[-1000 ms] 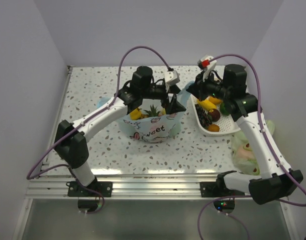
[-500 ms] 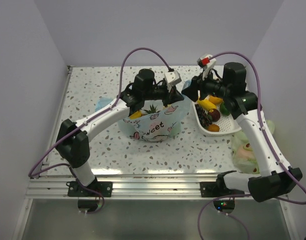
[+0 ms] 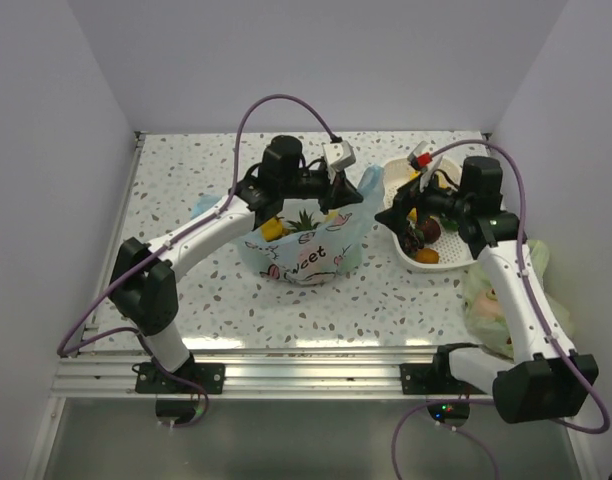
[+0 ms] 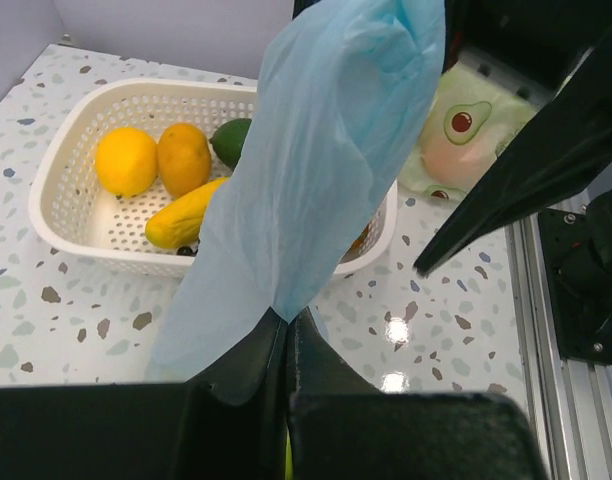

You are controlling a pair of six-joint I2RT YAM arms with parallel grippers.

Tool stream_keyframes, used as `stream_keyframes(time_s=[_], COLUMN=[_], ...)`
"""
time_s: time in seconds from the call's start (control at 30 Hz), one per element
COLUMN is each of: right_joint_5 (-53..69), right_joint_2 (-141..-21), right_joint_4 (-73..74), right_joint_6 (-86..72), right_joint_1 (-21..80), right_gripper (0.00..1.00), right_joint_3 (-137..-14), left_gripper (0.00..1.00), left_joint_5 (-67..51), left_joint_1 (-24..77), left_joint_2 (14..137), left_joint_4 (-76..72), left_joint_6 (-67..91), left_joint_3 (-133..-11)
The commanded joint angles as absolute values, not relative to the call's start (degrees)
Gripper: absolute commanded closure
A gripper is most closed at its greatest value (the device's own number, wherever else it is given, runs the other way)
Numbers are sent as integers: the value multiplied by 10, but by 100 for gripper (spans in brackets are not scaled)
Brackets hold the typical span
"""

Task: Place the fake fruits into the plastic bag and tie a complex knot

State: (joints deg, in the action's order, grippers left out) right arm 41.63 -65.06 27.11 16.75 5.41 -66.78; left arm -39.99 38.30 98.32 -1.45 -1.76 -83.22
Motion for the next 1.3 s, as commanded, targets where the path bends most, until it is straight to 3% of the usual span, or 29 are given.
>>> stream_keyframes(time_s=[0.0,0.37,0.47,0.5,0.53,0.6,0.63,0.7,0.73,0.93,1.07,1.1,1.27], right_joint_5=[511,547,562,562,565,570,573,568,565,565,566,564,556], right_joint_2=[-665,-765,-788,-792,-795,-802,-804,-805,-805,-806,-811,-813,-810], right_joint_4=[176,3,-16,-16,-15,-13,-11,-12,-17,-2,50,71,114], right_joint_6=[214,130,114,109,107,99,98,92,88,99,132,147,183], right_joint_1=[52,60,68,70,74,74,75,75,74,74,74,74,75], right_gripper=[1,3,17,25,44,58,76,100,100,100,100,100,100], right_joint_3=[-599,-589,-602,-604,-605,-606,-608,-608,-606,-629,-651,-656,-668], left_gripper=[100,100,100,100,100,98,86,66,49,3,0,0,0], left_joint_5=[-452,-483,-483,-483,-485,-484,-479,-474,-472,-468,-498,-518,-696], left_joint_1=[379,375,371,368,364,359,354,345,331,217,86,16,-206], left_joint_2=[958,971,979,983,987,984,979,965,943,806,706,674,629], left_joint_4=[-33,-39,-40,-41,-41,-44,-43,-43,-41,-1,46,59,194], left_joint_6=[-31,-24,-11,-7,-4,17,17,21,20,7,-20,-25,-102], left_joint_3=[-839,-844,-852,-855,-861,-867,-869,-870,-870,-854,-801,-790,-765])
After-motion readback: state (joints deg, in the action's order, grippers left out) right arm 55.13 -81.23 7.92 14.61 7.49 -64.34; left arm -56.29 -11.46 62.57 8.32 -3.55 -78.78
